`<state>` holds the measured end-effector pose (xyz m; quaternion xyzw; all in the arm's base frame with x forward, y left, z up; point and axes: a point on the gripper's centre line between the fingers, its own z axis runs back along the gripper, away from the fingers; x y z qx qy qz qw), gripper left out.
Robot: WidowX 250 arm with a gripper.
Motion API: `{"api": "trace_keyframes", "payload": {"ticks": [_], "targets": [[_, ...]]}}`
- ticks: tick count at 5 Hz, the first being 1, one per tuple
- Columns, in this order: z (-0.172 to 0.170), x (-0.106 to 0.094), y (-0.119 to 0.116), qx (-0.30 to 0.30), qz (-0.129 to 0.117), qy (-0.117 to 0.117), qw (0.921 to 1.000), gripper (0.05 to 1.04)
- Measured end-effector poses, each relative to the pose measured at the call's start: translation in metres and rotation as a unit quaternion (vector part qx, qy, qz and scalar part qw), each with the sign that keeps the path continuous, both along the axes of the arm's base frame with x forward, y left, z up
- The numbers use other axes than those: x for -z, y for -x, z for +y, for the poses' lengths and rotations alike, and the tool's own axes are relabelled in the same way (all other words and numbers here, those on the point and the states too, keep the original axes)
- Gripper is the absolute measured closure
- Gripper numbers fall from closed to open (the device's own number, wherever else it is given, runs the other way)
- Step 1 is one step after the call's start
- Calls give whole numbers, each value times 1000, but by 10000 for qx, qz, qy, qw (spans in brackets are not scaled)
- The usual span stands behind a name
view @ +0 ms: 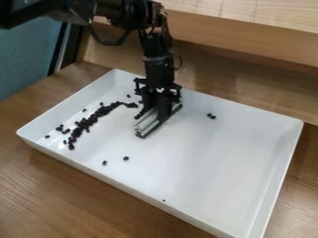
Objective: Sweep into pile
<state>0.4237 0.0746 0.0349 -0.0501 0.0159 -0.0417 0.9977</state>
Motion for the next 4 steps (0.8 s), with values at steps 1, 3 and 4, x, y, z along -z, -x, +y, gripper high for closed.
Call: {"api": "trace_keyframes", "payload": {"ticks": [1,3,4], "targets": [[13,2,7,-146,79,-59,9998,686],[51,2,27,-588,211,-199,9978,686],[60,2,32,-725,217,-205,9969,686]]}}
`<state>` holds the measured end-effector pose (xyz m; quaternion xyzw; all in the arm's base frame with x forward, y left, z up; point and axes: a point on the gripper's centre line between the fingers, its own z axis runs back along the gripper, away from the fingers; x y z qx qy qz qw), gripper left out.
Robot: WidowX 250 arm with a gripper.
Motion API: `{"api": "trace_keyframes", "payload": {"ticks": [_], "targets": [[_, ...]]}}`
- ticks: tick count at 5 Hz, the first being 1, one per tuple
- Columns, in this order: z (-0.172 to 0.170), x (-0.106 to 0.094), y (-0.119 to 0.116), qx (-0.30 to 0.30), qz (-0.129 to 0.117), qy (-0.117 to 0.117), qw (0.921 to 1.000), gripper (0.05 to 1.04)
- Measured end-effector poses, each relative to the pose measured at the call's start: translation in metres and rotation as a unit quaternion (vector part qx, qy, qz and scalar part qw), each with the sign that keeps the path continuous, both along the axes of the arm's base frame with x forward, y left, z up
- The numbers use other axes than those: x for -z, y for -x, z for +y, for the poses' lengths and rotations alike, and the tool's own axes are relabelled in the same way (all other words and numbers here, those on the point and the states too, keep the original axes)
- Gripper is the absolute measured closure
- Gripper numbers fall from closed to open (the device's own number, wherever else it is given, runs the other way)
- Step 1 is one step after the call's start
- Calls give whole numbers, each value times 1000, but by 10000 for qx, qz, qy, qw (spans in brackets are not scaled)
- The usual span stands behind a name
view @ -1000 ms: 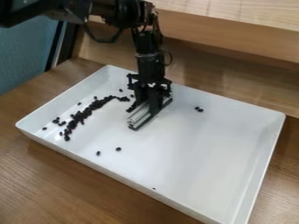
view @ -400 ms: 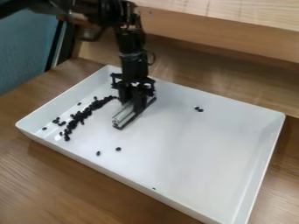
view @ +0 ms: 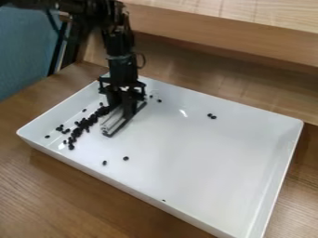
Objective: Sweep into pile
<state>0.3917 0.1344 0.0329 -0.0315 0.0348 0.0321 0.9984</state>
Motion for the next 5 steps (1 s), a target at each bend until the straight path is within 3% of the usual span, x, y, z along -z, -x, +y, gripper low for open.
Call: {"api": "trace_keyframes", "payload": {"ticks": [2,3,5], "targets": [[2,0,2,-2,8,39,10000,686],[1,0,1,56,-4,45,10000,638],[-20,0,1,382,185,82,9991,101]]}}
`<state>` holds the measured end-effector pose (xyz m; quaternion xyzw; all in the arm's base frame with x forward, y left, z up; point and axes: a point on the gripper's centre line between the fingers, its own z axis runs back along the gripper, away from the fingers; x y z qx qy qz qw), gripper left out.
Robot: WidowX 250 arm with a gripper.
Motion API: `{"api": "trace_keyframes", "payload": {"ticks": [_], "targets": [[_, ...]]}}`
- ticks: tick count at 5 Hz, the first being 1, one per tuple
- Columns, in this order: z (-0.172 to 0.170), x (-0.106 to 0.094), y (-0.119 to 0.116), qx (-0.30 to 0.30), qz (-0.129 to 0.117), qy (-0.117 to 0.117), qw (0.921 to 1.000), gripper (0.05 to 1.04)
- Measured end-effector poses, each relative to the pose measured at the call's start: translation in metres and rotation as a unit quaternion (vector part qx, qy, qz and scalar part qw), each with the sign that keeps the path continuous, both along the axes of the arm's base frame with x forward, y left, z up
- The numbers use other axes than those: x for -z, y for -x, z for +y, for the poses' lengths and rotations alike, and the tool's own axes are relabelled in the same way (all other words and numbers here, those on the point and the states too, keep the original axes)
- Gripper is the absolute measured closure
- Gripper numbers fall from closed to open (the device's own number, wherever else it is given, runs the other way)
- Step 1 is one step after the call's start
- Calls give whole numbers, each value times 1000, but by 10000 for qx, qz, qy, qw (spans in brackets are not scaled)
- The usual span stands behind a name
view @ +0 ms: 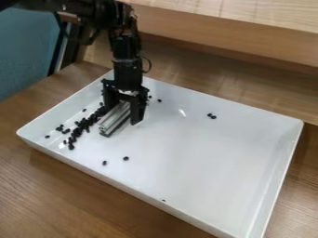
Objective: Sweep into pile
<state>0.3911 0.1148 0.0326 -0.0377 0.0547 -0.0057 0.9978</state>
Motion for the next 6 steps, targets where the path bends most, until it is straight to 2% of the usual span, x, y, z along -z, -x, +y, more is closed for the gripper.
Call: {"api": "trace_keyframes", "payload": {"ticks": [1,2,3,4,5,6], "targets": [[-3,-16,-1,6,-204,31,9998,83],[-6,-54,-5,-51,-652,30,9979,84],[-7,-76,-5,-27,-826,-5,9966,84],[-13,-90,-6,153,-914,68,9957,84],[-37,-96,-11,655,-910,163,9936,84],[-67,-94,-14,1126,-886,285,9893,84]]}}
